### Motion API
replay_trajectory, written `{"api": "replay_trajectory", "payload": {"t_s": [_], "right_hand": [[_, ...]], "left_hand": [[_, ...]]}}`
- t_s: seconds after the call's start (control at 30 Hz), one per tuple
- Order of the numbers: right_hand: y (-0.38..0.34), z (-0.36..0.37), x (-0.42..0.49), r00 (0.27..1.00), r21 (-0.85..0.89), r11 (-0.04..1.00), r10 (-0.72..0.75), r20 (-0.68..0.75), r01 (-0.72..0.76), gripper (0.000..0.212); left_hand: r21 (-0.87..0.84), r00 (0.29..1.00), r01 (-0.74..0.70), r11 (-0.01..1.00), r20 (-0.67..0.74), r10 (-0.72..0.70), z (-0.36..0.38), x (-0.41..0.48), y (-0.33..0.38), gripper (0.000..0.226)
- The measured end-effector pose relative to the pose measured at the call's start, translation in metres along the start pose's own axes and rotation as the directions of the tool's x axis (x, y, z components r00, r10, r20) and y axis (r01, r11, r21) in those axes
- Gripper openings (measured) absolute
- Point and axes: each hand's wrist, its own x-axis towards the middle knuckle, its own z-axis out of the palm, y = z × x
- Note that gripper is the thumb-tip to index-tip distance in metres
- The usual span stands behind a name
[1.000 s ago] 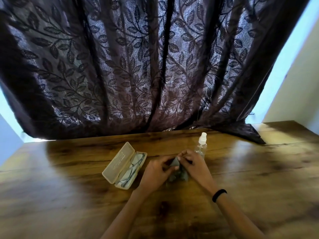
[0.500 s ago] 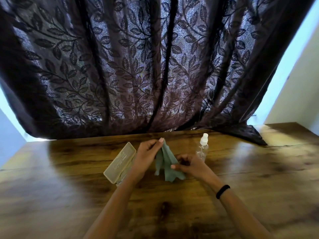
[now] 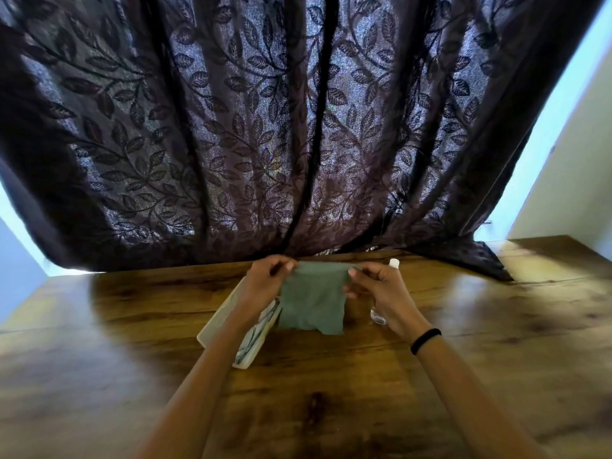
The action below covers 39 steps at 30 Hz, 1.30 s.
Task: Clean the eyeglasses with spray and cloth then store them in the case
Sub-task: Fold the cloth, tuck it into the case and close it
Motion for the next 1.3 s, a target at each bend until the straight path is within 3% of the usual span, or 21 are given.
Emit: {"api": "replay_trajectory", "payload": {"t_s": [0.1,0.23,0.37,0.47,0.53,0.67,0.8,0.97,1.1,1.3], "right_hand": [[-0.005,0.001,0.001,0.999,0.103,0.994,-0.04,0.016,0.038,0.013],[0.004,-0.014,-0.016,0.992,-0.047,0.997,-0.052,0.118,0.058,0.018],[0.022,-0.036,-0.044,0.963,-0.314,0.949,0.109,0.247,-0.027,0.015],[0.035,-0.043,-0.061,0.914,-0.573,0.819,0.225,0.338,0.011,0.01],[0.042,-0.044,-0.07,0.895,-0.643,0.766,0.282,0.347,0.008,0.011],[0.048,-0.047,-0.075,0.898,-0.646,0.762,0.311,0.311,-0.04,0.015],[0.049,-0.042,-0.068,0.909,-0.641,0.766,0.302,0.288,-0.052,0.017],[0.052,-0.034,-0.048,0.971,-0.556,0.828,0.181,0.157,-0.065,0.011],[0.057,-0.022,-0.032,0.983,-0.478,0.87,0.17,0.064,-0.12,0.014],[0.062,-0.01,-0.019,0.989,-0.517,0.845,0.143,-0.033,-0.14,0.01]], "left_hand": [[-0.143,0.997,-0.035,0.989,-0.075,0.025,-0.002,-0.001,0.011,0.018],[-0.224,0.998,0.022,0.974,0.054,-0.01,0.004,-0.034,0.004,0.015],[-0.02,0.965,0.078,0.997,0.254,-0.07,0.01,-0.079,-0.02,0.018],[0.05,0.905,0.079,0.996,0.415,-0.093,0.014,-0.105,-0.034,0.02],[0.092,0.881,0.047,0.995,0.465,-0.085,0.016,-0.117,-0.038,0.029],[0.149,0.911,0.023,0.989,0.403,-0.082,0.019,-0.126,-0.042,0.042],[0.218,0.941,-0.024,0.976,0.334,-0.051,0.021,-0.118,-0.042,0.03],[0.303,0.96,-0.051,0.952,0.277,-0.037,0.02,-0.087,-0.038,0.024],[0.333,0.957,0.073,0.94,0.243,-0.16,0.022,-0.059,-0.035,0.021],[0.191,0.921,0.286,0.939,0.216,-0.324,0.024,-0.034,-0.032,0.013]]}}
